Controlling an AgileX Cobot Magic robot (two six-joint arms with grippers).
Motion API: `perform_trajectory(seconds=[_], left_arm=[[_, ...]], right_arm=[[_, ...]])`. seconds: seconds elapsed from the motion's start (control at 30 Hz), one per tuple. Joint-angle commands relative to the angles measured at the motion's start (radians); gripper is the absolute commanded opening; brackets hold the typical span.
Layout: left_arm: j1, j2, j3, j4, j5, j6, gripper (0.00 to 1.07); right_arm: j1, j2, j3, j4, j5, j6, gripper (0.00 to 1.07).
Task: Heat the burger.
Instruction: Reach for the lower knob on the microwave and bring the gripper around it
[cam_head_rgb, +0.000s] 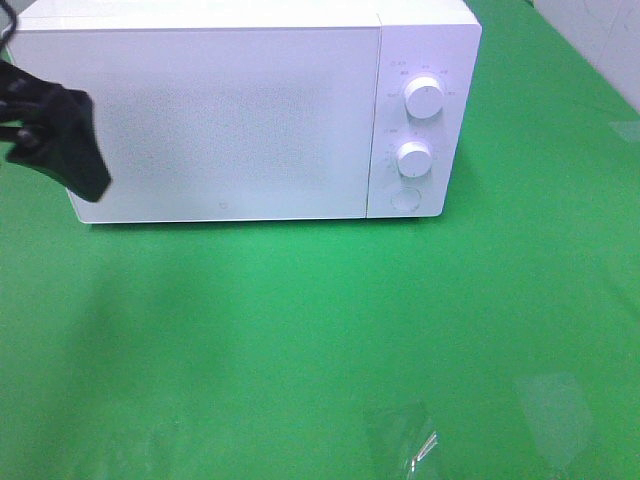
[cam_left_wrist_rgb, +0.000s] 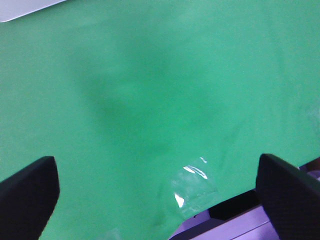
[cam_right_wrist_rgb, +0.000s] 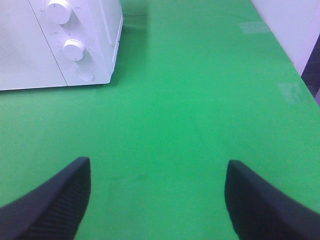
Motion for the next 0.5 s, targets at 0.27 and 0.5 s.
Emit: perform_trajectory(seconds=[0.27, 0.5], left_arm=[[0.181, -0.163, -0.006, 0.049, 0.134, 0.008, 1.00], [0.189, -0.303, -0.006, 0.068, 0.188, -0.030, 1.00]], right_arm=[[-0.005, -0.024, 0.004, -0.001, -0.001, -0.009, 0.73], [-0.005, -0.024, 0.004, -0.001, -0.001, -0.009, 0.73]])
